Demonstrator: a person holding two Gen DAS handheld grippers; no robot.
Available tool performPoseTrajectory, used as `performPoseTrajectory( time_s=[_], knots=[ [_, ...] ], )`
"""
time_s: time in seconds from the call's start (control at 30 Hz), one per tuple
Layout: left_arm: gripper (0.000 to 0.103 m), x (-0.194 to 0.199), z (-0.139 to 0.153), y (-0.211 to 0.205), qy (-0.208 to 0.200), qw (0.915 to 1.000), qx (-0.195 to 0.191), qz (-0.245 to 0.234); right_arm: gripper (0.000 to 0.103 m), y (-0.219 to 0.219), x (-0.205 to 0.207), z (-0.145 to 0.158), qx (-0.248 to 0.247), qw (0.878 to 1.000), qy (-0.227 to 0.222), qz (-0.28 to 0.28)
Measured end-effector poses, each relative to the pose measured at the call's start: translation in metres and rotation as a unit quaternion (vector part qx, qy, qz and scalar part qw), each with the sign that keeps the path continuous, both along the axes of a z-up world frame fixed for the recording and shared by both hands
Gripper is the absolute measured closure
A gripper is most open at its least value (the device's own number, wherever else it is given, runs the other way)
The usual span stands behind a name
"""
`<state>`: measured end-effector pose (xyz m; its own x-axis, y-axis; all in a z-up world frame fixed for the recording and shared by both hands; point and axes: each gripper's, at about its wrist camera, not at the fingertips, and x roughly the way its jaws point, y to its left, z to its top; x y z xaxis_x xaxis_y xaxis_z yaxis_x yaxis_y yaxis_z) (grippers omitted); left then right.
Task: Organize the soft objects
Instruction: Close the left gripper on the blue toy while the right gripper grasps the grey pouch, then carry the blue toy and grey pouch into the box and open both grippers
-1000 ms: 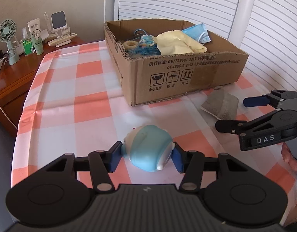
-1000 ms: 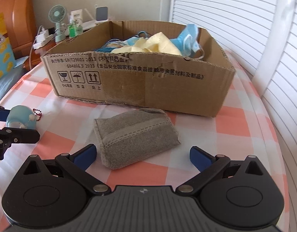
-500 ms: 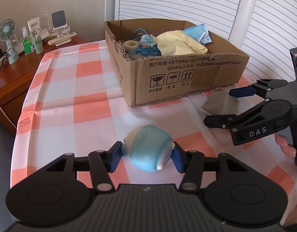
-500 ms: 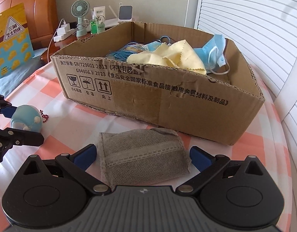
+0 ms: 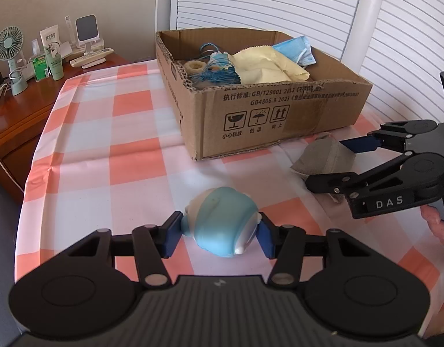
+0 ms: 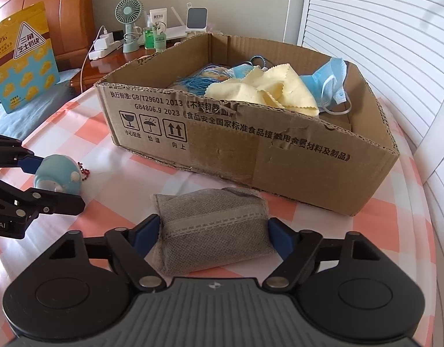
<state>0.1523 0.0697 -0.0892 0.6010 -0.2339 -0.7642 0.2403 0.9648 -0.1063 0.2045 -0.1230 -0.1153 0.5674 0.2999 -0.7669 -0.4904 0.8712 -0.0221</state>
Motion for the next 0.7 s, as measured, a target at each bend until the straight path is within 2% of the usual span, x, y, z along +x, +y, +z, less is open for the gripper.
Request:
performPoseTrajectory(
  time_s=[0.17,0.27,0.53,0.7],
  knots=[
    [0.050,0.000,0.000,0.000,0.002,1.0000,-0.003,0.001,0.033,-0.003,-0.005,0.005,0.012,1.000,-0.002,-0.005],
    [0.050,0.000,0.001,0.001,0.003,0.9999,-0.010,-0.004,0.037,-0.007,-0.009,0.008,0.022,1.000,0.000,-0.008],
    [0.051,-0.005,0.007,0.000,0.002,0.9999,-0.007,-0.009,0.040,-0.013,-0.024,0.018,0.035,0.999,-0.004,-0.021],
    [0.051,-0.011,0.024,-0.001,-0.003,0.9997,-0.012,-0.020,0.040,-0.015,-0.034,0.034,0.044,0.999,-0.016,-0.021]
  ],
)
